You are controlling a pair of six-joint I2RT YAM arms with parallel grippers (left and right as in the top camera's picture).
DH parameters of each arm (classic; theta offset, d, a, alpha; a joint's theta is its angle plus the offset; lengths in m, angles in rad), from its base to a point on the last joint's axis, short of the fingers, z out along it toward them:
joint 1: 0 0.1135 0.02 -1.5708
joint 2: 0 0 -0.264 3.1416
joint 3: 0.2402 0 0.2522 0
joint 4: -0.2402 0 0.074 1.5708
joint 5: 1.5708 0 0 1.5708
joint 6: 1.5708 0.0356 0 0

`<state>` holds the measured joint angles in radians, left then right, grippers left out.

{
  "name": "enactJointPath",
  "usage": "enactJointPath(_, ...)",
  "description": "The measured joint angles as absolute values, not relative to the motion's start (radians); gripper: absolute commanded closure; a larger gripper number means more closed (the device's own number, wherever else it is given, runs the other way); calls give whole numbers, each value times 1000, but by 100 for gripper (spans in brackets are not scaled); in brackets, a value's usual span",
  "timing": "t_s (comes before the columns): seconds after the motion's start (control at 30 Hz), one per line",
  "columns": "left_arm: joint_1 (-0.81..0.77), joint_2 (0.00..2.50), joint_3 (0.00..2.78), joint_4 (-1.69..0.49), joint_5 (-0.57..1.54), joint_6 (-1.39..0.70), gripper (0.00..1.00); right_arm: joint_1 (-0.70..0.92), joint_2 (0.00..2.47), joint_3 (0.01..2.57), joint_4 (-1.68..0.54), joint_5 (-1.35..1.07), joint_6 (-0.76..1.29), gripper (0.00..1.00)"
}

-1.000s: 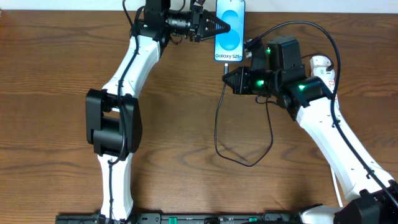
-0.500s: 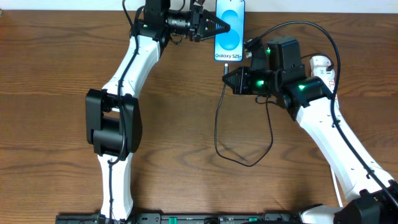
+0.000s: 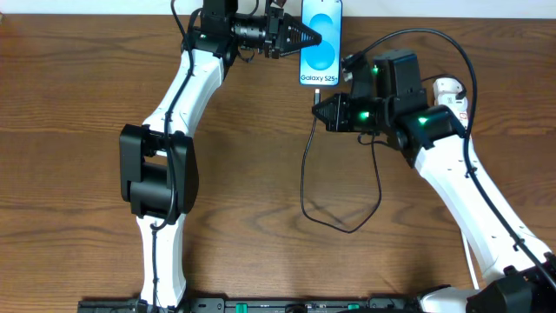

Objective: Plug charger to phone and switch on socket
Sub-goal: 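Push the plug upward into the phone port with the right gripper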

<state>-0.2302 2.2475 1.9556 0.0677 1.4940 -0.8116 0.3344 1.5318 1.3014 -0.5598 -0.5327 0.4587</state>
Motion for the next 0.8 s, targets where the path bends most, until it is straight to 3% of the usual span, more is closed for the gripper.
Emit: enactJointPath(0.8,-230,2248,1956,68,1494,-812,93,334,1532,1309,-583,-488,443,99)
